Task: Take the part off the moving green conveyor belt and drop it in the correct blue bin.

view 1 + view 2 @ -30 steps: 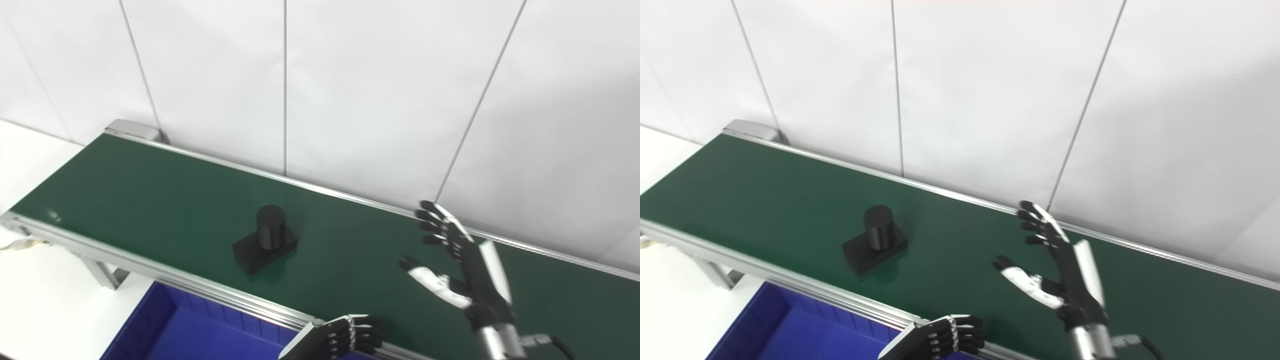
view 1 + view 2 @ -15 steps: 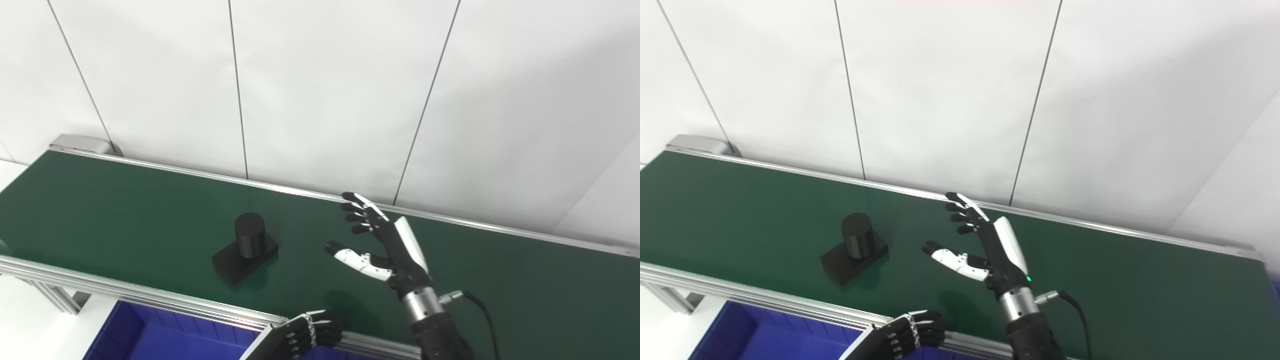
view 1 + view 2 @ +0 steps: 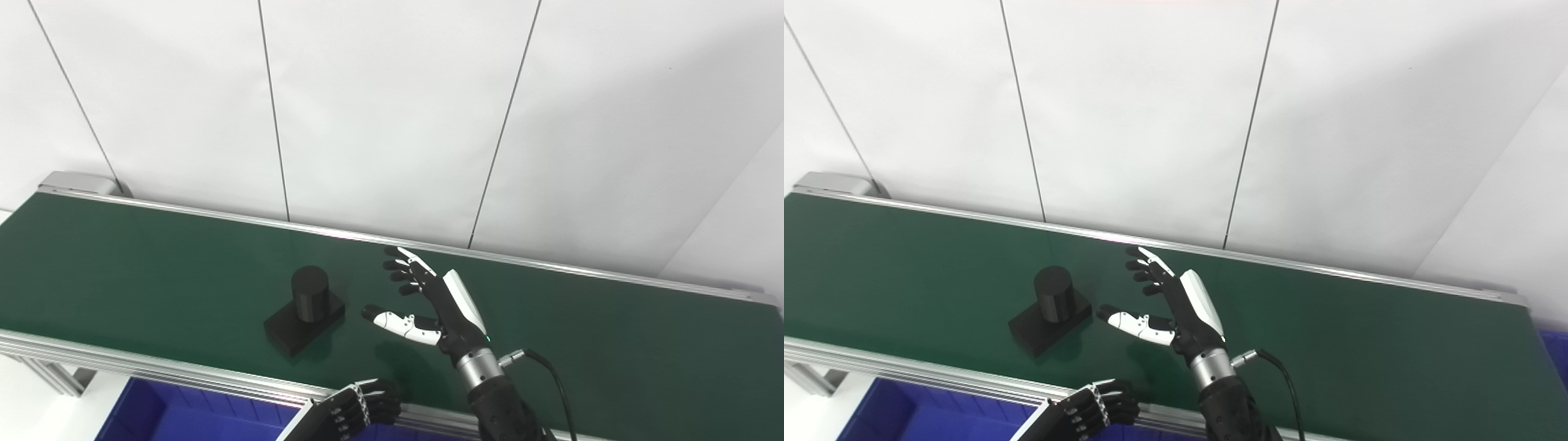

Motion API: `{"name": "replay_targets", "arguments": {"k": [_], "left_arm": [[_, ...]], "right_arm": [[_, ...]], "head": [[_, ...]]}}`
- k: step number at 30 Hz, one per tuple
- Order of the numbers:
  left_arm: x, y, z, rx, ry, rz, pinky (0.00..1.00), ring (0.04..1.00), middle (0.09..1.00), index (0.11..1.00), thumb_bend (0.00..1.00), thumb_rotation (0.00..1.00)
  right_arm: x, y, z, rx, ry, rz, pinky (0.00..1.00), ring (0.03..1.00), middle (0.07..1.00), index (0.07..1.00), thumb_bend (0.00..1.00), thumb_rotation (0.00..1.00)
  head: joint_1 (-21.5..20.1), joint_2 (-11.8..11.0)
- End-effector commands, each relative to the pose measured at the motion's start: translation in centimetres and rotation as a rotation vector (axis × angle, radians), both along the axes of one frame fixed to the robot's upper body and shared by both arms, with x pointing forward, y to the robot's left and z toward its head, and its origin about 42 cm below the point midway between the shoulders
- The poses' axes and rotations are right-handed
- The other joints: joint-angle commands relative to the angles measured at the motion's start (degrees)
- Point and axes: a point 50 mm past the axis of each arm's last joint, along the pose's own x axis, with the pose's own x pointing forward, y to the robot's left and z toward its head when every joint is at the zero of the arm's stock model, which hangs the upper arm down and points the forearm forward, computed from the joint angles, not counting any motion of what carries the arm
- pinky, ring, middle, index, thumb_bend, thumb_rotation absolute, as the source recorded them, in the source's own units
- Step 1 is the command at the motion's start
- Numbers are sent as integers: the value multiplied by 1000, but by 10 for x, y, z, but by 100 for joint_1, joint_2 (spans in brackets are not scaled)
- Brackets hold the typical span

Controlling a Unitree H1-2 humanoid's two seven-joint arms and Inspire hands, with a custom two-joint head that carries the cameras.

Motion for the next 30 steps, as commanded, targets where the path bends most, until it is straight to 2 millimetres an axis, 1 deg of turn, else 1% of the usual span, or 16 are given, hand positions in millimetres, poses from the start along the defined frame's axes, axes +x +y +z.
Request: {"name": "replay_targets", "arguments": {"k": [1,10,16,21,30], "left_arm": [[3,-2,7,3,-66,-9,747,749,752,781,982,437],[2,-6,11,0,-71,-8,742,748,752,774,989,437],[2,-8,12,-3,-72,-10,745,743,747,771,994,440],[2,-10,13,-4,-73,-10,747,745,750,770,1000,446],[1,-13,16,2,-73,-10,749,743,747,765,1000,457]], "right_arm": [[7,15,20,41,-78,24,684,767,806,868,635,468],[15,18,10,17,-61,6,693,775,808,863,640,443],[26,18,2,2,-57,-7,702,779,800,860,658,381],[31,18,-3,-5,-39,-12,715,785,804,862,678,362],[38,22,-4,-40,-53,-5,703,779,803,859,694,335]], "head": [[27,6],[74,67],[102,92],[135,114],[185,146]]}}
